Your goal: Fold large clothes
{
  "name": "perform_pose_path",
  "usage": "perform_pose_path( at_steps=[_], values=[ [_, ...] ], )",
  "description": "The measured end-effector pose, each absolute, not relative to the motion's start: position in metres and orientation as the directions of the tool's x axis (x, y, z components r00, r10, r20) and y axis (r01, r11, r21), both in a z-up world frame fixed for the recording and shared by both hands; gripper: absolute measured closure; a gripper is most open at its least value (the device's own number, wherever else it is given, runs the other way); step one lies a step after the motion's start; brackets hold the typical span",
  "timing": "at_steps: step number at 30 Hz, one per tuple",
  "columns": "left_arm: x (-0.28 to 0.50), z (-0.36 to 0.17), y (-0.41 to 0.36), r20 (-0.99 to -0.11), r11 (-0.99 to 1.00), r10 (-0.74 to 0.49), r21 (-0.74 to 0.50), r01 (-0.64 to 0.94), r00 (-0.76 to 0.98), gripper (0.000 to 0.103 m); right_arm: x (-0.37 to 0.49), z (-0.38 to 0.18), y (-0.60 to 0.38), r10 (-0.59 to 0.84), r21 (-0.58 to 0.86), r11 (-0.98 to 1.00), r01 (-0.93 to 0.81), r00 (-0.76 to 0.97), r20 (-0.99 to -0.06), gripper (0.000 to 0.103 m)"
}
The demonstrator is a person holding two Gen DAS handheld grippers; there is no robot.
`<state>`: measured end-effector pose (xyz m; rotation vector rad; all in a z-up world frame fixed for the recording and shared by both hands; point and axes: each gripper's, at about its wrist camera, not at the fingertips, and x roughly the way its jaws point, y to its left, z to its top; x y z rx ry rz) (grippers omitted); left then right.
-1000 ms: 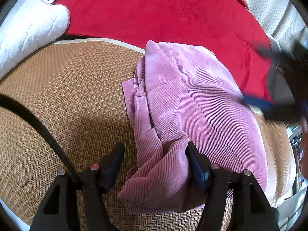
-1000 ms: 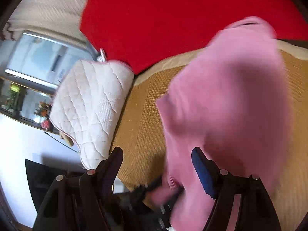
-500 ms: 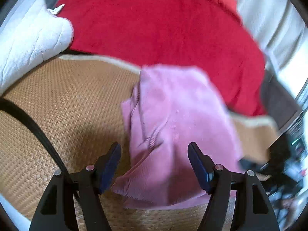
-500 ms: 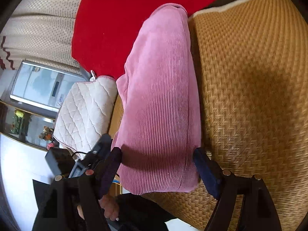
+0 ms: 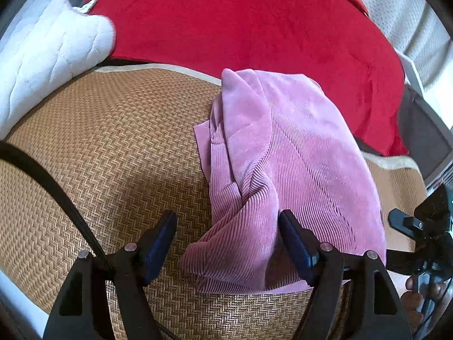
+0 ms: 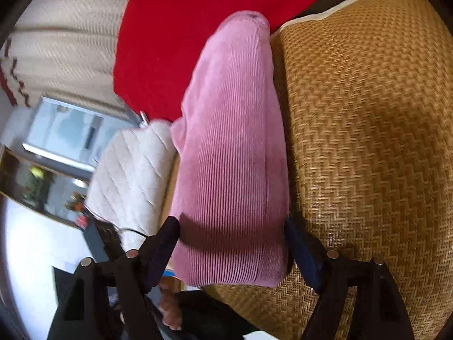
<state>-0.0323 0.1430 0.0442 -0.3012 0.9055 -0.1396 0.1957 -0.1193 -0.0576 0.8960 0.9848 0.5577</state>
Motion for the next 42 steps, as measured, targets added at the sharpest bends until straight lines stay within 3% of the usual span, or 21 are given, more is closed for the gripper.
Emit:
perform_pose_path(
  at_steps=[7, 15, 18, 21, 25, 27, 30, 35, 42],
  values=[
    [-0.027, 0.059, 0.140, -0.731, 0.937, -0.278, -0.348, 0.010, 0.623, 0.027, 0.224, -0.051, -0.146, 0.794, 0.897, 0.441, -0.024, 0.476, -0.378, 0.023],
    [0.036, 0.086, 0.138, -0.701, 0.904, -0.363, -0.425, 0.049, 0.614, 0.027, 0.282, -0.054, -0.148, 0.772, 0.868, 0.497, 0.014, 0.450, -0.449, 0.021],
    [0.069, 0.085, 0.132, -0.732, 0.915, -0.341, -0.404, 0.027, 0.590, 0.027, 0.297, -0.057, -0.139, 0.771, 0.857, 0.515, 0.025, 0.425, -0.475, 0.021],
    [0.101, 0.059, 0.127, -0.828, 0.947, -0.246, -0.316, -0.056, 0.505, 0.027, 0.303, -0.060, -0.132, 0.749, 0.832, 0.555, 0.012, 0.427, -0.506, 0.021],
    [0.108, 0.034, 0.124, -0.849, 0.948, -0.252, -0.314, -0.058, 0.465, 0.026, 0.300, -0.054, -0.124, 0.680, 0.750, 0.661, -0.010, 0.430, -0.594, 0.053],
    [0.105, 0.034, 0.119, -0.846, 0.955, -0.231, -0.291, -0.054, 0.482, 0.026, 0.298, -0.050, -0.121, 0.660, 0.726, 0.687, -0.019, 0.433, -0.614, 0.055],
    [0.100, 0.040, 0.119, -0.842, 0.957, -0.220, -0.285, -0.060, 0.493, 0.027, 0.298, -0.047, -0.118, 0.662, 0.725, 0.688, -0.028, 0.433, -0.611, 0.051],
    [0.076, 0.063, 0.119, -0.814, 0.966, -0.201, -0.256, -0.025, 0.545, 0.027, 0.284, -0.043, -0.123, 0.704, 0.783, 0.621, -0.020, 0.453, -0.547, 0.028],
    [0.051, 0.074, 0.122, -0.787, 0.961, -0.221, -0.278, -0.012, 0.576, 0.027, 0.266, -0.039, -0.116, 0.708, 0.773, 0.632, -0.053, 0.443, -0.549, 0.027]
  ],
)
